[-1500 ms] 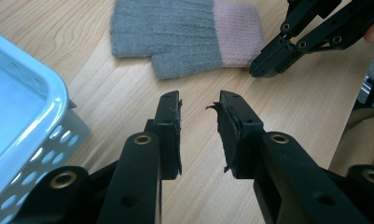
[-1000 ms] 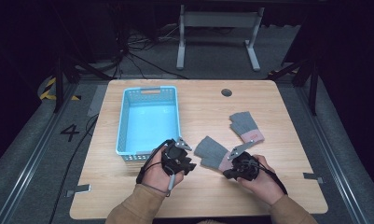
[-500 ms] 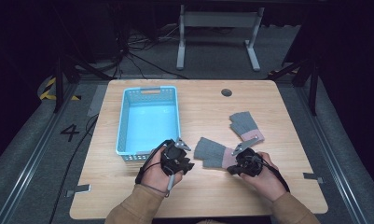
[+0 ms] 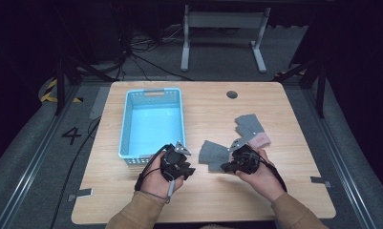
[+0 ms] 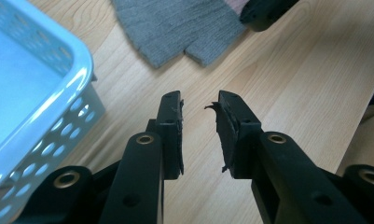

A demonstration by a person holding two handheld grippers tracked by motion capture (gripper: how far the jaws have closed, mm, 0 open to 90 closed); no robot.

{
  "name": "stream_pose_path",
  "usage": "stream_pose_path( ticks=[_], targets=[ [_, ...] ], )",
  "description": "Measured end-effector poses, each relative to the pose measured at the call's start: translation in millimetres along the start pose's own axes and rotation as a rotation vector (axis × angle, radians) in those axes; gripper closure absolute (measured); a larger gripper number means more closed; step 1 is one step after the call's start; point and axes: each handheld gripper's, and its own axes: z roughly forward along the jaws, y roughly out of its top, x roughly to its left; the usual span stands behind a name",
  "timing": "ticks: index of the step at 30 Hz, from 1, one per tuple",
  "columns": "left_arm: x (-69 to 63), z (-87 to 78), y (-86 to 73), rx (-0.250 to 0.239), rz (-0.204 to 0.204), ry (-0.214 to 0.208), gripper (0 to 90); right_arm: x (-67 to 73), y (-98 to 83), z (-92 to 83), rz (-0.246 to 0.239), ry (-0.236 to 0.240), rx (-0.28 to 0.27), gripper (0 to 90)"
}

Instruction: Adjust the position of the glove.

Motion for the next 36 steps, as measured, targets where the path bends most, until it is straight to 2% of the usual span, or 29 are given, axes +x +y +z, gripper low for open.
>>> stream_pose_path(
  ticks=[5,8,16,20,36],
  targets=[
    [2.1,-3.2,-4.8,-0.005,-0.014,0.012,71.0,0.8,12.0,10.5,-0.013,0.012,0.003,90.0],
    [2.9,-4.4,-6.9,-0.005,-0.022,0.017,70.9,2.5,23.3,23.3,-0.04,0.003,0.008,90.0],
    [3.3,-4.2,-7.4,-0.003,-0.023,0.011,70.6,-1.0,26.5,39.2,-0.049,-0.013,0.052,90.0],
    [3.3,-4.1,-6.3,-0.005,-0.02,0.011,70.6,-0.5,24.4,41.9,-0.052,-0.015,0.067,90.0],
    [1.7,2.0,3.8,0.001,0.003,-0.01,70.0,9.3,9.5,32.7,-0.06,0.002,0.087,90.0]
  ],
)
